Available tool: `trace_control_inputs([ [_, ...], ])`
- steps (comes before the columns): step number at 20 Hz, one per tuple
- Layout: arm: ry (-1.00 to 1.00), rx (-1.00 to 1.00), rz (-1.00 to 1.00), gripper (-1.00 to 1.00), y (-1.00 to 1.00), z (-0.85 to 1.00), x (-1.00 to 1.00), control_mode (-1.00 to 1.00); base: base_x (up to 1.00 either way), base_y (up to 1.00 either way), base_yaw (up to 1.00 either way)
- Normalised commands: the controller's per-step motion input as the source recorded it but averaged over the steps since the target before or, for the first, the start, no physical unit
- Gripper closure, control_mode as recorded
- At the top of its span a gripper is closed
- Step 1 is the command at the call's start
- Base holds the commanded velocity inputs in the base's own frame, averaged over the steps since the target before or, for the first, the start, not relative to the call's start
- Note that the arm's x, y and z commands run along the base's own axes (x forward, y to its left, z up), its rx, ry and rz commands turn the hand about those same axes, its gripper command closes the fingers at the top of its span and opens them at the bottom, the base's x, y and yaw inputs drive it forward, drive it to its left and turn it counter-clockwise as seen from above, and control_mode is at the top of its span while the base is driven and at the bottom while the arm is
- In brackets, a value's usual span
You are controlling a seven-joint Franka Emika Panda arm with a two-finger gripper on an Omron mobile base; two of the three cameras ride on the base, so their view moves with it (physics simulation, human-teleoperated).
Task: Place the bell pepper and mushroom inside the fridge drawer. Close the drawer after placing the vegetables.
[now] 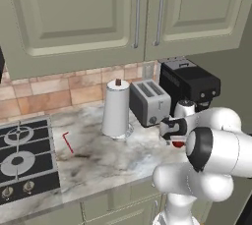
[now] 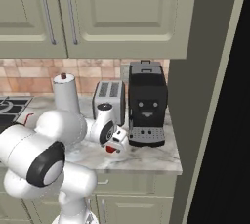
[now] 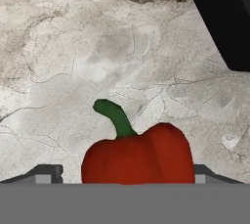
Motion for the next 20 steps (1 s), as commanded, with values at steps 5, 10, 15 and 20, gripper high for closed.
trace_control_inputs([
  [5, -0.01, 0.0, 0.0, 1.0, 0.0, -0.06, -0.03, -1.0, 0.0, 0.0, 0.0],
  [10, -0.14, 0.0, -0.02, 1.0, 0.07, 0.41, -0.58, -1.0, 0.0, 0.0, 0.0],
  [15, -0.19, -0.01, -0.01, 1.0, 0.36, 0.99, -0.67, -1.0, 0.0, 0.0, 0.0],
  [20, -0.11, -0.01, 0.0, 1.0, 0.61, 1.0, -0.54, -1.0, 0.0, 0.0, 0.0],
])
